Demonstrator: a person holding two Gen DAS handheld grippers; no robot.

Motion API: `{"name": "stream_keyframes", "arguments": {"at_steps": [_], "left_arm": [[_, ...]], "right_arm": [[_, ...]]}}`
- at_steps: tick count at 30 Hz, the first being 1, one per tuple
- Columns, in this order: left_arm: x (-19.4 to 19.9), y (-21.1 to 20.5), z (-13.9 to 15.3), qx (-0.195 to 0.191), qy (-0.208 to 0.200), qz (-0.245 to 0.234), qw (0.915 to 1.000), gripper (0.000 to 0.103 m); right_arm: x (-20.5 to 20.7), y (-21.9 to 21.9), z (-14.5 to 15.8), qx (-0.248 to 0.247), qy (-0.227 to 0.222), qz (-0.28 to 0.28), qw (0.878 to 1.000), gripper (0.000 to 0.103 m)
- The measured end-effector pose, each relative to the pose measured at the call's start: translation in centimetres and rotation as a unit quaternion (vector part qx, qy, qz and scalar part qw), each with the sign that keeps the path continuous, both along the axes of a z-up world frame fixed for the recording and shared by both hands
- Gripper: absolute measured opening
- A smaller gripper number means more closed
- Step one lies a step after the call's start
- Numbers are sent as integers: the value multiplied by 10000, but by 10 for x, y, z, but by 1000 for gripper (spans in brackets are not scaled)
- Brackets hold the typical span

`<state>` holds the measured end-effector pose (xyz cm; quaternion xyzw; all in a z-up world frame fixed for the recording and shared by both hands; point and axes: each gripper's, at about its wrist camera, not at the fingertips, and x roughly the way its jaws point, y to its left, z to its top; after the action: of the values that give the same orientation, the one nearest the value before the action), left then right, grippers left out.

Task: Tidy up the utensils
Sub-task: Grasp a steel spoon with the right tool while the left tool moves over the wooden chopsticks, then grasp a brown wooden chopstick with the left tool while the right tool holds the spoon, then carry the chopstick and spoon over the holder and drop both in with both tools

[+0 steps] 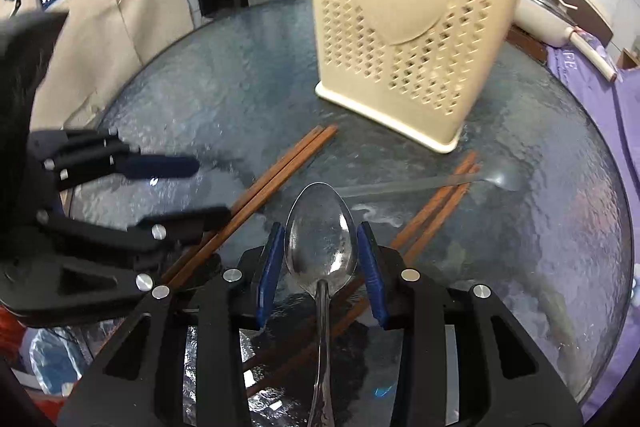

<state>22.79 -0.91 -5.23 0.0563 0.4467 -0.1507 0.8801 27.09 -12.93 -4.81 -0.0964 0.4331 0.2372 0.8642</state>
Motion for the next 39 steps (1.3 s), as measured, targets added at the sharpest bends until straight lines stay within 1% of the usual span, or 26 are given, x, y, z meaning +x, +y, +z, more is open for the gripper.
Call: {"name": "stream_keyframes", "arguments": {"at_steps": [3, 6, 10, 11, 14, 19, 20, 21, 22, 24, 27, 30, 32, 36, 39], "left_arm": [[1, -1, 0, -56, 28, -29, 10000, 44], [1, -3, -1, 154, -50, -6, 9999, 45], [4, 1, -3, 223, 21, 77, 9997, 45], [6, 2, -3, 229, 52, 111, 9997, 45], [14, 4, 0, 80, 151, 88, 9998, 45], [37, -4, -2, 120, 198, 182, 9996, 44], [40, -5, -2, 106, 207, 201, 9995, 42], [45, -7, -2, 122, 210, 216, 9995, 37], [48, -9, -3, 171, 204, 228, 9994, 34], [55, -12, -2, 296, 202, 284, 9990, 22], [61, -15, -2, 320, 262, 295, 9987, 11], [64, -16, -1, 334, 271, 365, 9984, 10], [63, -19, -1, 403, 214, 371, 9983, 9], [61, -26, -2, 402, 100, 400, 9983, 7], [60, -25, 0, 235, 141, 424, 9987, 7]], "right_arm": [[-1, -6, 7, 43, -46, -77, 10000, 38], [-3, -14, 12, 86, -58, -104, 9999, 38], [-7, -15, 15, 139, -67, -127, 9998, 38], [-8, -16, 15, 150, -72, -135, 9998, 38], [-8, -17, 18, 228, -106, -167, 9995, 38], [-8, -22, 28, 391, -187, -286, 9987, 38], [-9, -23, 30, 412, -202, -307, 9985, 38], [-10, -25, 31, 427, -213, -326, 9983, 38], [-11, -26, 32, 438, -222, -344, 9982, 38], [-12, -28, 33, 444, -235, -373, 9980, 38], [-13, -34, 33, 477, -233, -454, 9976, 38], [-13, -39, 32, 527, -219, -524, 9970, 38], [-12, -40, 33, 544, -226, -553, 9967, 38], [-11, -41, 36, 576, -275, -585, 9962, 38], [-11, -43, 39, 605, -337, -627, 9956, 38]]}}
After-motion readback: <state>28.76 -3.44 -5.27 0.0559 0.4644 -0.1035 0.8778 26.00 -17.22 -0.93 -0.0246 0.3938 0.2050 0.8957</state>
